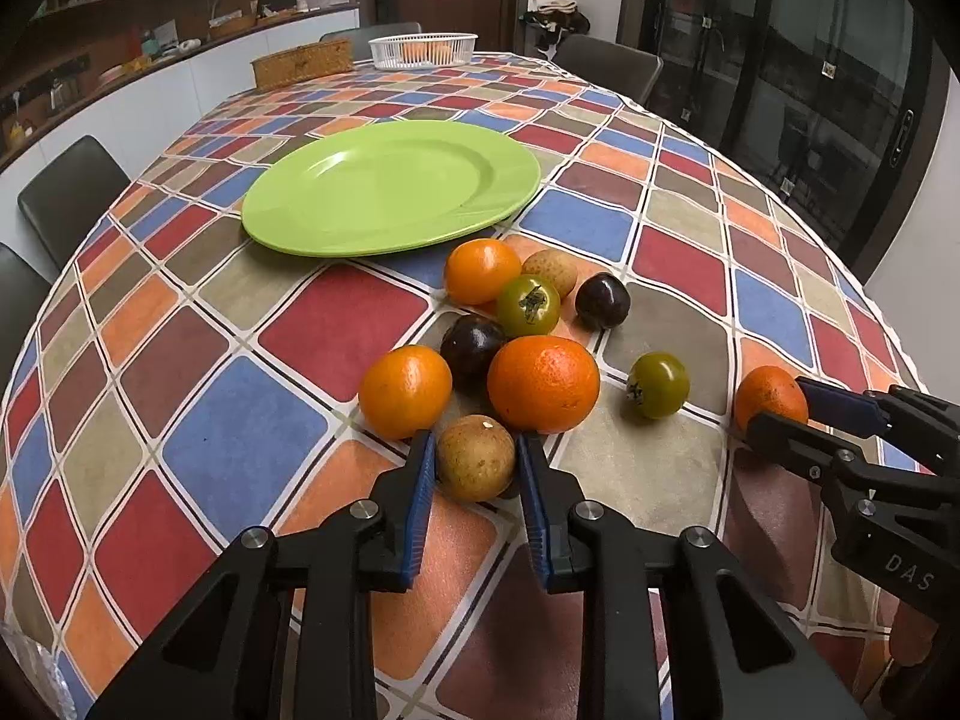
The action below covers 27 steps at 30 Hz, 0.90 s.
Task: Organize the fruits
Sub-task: 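Grasp the brown round fruit with the left tool while the right tool grasps the large orange, then carry both fruits onto the green plate and open both tools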
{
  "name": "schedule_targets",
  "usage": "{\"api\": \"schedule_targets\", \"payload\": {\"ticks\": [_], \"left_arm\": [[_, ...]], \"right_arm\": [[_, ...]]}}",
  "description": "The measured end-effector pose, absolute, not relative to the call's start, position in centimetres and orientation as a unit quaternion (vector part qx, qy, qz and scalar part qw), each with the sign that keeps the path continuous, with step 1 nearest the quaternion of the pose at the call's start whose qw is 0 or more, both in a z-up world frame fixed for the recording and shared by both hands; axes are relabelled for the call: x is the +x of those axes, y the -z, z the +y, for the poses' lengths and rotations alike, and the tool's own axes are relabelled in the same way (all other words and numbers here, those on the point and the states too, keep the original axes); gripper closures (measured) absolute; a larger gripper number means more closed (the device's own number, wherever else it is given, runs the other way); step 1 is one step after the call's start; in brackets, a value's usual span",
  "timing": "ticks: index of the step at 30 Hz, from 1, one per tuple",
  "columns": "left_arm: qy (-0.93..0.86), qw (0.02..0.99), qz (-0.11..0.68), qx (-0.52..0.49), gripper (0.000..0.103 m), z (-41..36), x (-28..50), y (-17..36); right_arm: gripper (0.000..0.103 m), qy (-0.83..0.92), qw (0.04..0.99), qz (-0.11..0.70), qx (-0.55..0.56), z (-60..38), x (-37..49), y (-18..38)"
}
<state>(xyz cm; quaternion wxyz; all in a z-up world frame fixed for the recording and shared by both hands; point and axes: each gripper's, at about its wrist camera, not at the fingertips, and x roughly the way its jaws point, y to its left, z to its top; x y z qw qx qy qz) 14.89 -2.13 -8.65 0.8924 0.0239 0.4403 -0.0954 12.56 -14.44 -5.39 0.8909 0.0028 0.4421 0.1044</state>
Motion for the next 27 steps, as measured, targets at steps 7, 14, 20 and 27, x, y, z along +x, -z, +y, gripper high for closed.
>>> {"api": "schedule_targets", "payload": {"ticks": [7,14,20,27], "left_arm": [[0.099,0.902,0.420,0.019,0.076,-1.9,13.7,7.0],[0.104,0.912,0.398,0.014,0.076,-1.8,12.5,4.9],[0.108,0.918,0.381,0.011,0.076,-1.5,12.2,3.4],[0.107,0.928,0.357,0.005,0.076,-0.6,13.2,1.5]], "right_arm": [[0.062,-0.120,0.894,0.431,0.005,-14.1,12.0,4.5],[0.062,-0.141,0.900,0.413,0.006,-13.6,11.1,2.7],[0.062,-0.158,0.903,0.399,0.007,-13.0,11.2,1.3],[0.062,-0.178,0.913,0.368,-0.001,-12.0,12.7,-1.0]]}}
